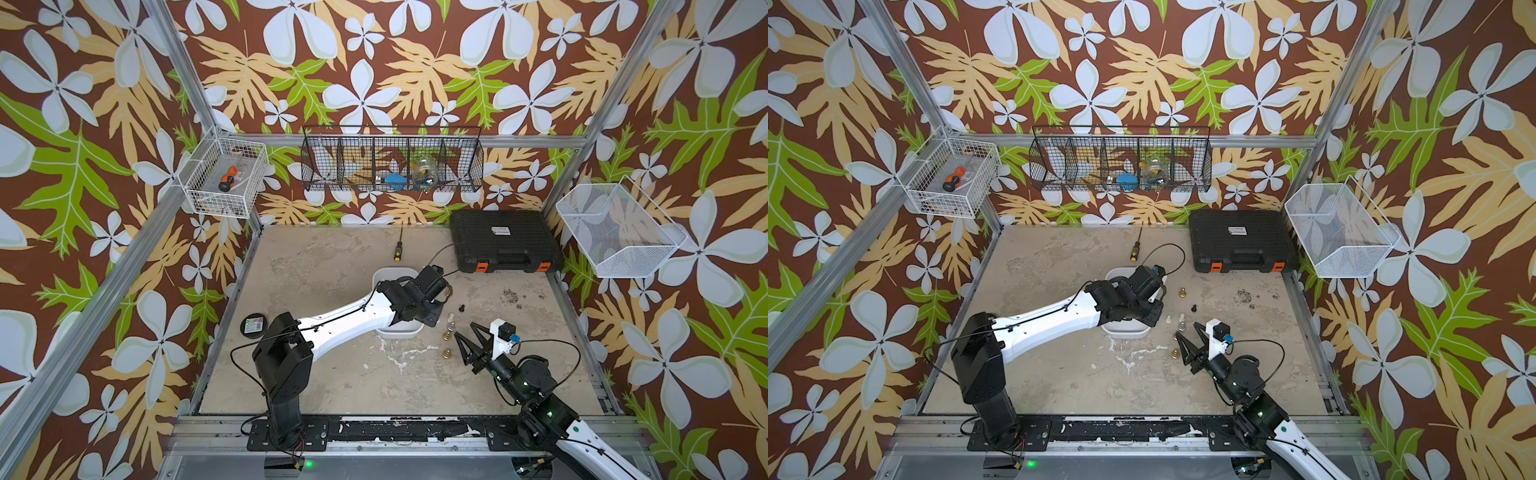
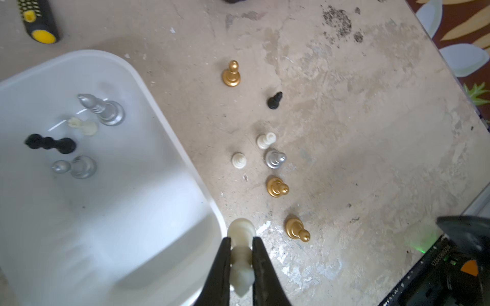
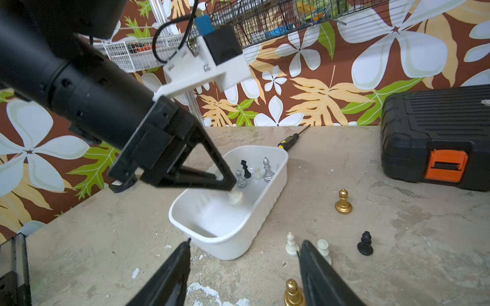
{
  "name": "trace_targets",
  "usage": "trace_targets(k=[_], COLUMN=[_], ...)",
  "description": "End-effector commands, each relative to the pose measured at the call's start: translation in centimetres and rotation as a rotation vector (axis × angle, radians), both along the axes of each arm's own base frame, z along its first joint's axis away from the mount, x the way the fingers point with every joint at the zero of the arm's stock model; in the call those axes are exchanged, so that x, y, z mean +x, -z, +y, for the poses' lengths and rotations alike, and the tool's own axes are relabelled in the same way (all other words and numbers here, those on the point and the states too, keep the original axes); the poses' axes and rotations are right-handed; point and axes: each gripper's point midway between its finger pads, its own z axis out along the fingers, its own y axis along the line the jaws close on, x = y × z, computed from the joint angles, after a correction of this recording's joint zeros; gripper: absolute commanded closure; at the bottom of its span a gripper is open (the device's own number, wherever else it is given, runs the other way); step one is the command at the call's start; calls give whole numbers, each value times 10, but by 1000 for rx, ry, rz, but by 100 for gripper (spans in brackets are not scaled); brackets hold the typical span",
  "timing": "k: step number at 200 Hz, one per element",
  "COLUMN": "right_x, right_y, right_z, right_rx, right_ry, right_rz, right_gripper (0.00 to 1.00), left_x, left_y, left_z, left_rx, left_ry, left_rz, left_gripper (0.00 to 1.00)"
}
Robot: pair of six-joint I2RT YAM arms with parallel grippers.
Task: Put the chess pieces into the storage box
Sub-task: Pick up the chess piece at the center of the board, then place the chess piece in the storage box.
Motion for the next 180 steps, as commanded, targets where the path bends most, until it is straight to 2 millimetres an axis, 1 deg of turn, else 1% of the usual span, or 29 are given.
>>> trace_targets(k=[1,23,27,49,61,72,84,100,115,140,160,180], right_x=[2,16,19,32,39,41,43,45,45,42,39,35], right_y=[-16,-23,-20,-22,-21,-20,-21,-19,-14,-11,-11,-7], right_z=[10,23,26,44,51,57,61,67,72,68,64,59], right_rx=[1,-41,-55,-92,-95,-101,-104,-119,-131,-123,-113,-99], right_ry=[-39,-54,-56,-99,-106,-130,-142,-161,-184,-176,-169,-160], right_rz=[-32,3,21,61,71,64,55,61,78,63,42,28], right_gripper=[34,32,31,30,29,28,27,19,17,14,14,14], left_x=[21,48,53,76,87,95,101,108,112,119,124,127], left_y=[2,6,7,18,24,31,37,43,51,59,66,71], left_z=[18,39,42,63,69,74,74,76,75,73,72,70], left_rx=[33,55,61,90,95,113,132,161,166,168,179,190], left_ry=[-33,-100,-109,-172,-193,-207,-205,-214,-215,-211,-207,-204], left_rz=[-4,-19,-23,-21,-26,-28,-29,-36,-24,-14,-8,-5], left_gripper=[90,90,90,91,91,91,91,91,91,91,91,91])
